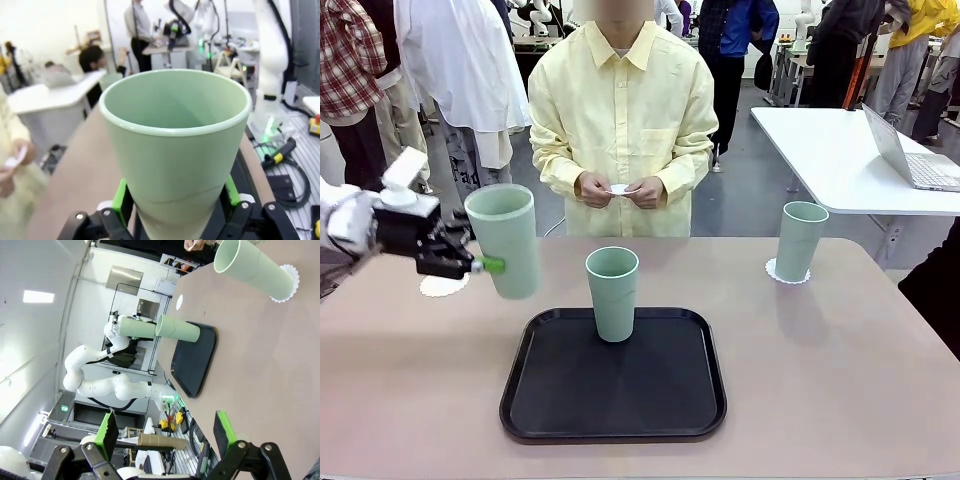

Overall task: Place coasters on the table and set cups on them.
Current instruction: Take one Reusable plastic cup from the Flat Tray and place it on a coaster set by the human.

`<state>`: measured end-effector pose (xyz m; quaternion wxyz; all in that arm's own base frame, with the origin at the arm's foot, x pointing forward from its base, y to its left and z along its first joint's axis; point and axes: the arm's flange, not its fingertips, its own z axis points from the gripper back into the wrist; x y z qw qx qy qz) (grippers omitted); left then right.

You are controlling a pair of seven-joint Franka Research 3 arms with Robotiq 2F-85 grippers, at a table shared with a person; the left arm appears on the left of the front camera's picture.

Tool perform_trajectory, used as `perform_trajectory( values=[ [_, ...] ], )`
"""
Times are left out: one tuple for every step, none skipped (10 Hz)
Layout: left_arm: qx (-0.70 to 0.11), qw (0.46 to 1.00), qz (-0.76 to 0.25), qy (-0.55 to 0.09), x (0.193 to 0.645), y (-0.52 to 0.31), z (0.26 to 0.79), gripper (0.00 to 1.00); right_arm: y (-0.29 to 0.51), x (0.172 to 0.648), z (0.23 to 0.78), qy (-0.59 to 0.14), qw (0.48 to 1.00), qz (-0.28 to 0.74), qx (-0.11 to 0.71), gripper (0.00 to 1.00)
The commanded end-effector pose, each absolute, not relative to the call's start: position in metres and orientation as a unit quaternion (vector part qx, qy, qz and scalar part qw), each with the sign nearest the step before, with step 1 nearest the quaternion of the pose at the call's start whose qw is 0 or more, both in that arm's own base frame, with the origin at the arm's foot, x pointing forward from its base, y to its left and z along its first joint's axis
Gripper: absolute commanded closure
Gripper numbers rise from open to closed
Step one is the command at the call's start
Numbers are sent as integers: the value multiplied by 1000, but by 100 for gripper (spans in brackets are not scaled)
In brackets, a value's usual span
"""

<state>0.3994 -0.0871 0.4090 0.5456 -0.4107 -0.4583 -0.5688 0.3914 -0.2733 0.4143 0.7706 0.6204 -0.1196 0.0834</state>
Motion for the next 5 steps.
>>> perform_trajectory(
  values=[
    [-410,558,-558,-456,391,-92,425,72,-274,391,414,-119,771,81,621,0],
    [-417,558,-552,-459,390,-89,429,72,-274,391,414,-119,771,81,621,0],
    [-424,557,-550,-457,385,-86,425,72,-274,391,414,-119,771,81,621,0],
    [-409,551,-564,-460,393,-89,436,72,-274,391,414,-119,771,81,621,0],
    [-409,551,-564,-460,393,-89,436,72,-274,391,414,-119,771,81,621,0]
  ],
)
